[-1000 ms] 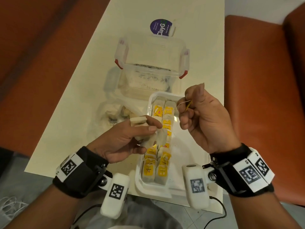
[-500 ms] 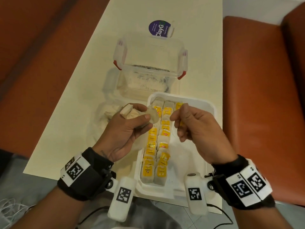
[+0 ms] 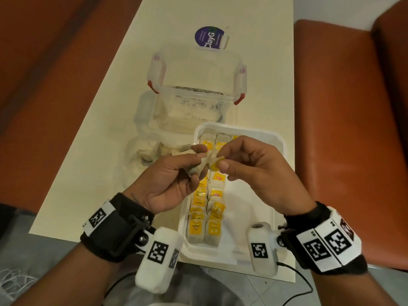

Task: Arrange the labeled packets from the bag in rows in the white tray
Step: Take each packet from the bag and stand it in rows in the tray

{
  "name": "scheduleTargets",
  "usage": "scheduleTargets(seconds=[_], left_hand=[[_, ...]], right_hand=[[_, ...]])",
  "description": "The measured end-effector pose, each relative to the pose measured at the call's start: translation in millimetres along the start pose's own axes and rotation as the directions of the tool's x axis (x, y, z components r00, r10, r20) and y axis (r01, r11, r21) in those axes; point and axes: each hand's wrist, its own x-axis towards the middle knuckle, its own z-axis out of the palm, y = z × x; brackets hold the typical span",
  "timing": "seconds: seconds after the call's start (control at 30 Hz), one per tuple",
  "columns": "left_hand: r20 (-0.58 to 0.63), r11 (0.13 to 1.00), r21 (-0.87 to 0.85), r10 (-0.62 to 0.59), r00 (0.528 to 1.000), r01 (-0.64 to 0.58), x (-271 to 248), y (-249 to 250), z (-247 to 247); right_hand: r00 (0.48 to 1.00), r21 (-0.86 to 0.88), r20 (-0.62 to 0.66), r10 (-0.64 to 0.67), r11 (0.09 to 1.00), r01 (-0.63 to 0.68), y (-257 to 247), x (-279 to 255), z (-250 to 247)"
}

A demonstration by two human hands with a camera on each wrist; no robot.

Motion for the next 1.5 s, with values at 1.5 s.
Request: scheduleTargets(seconds=[1.5], left_hand=[[-0.047,0.947,0.281,0.174,0.984,-0.154,-20,0,-36]], right_hand=[[0.853,-0.266,-0.44,0.279,0.867,-0.421,107,71,-42]])
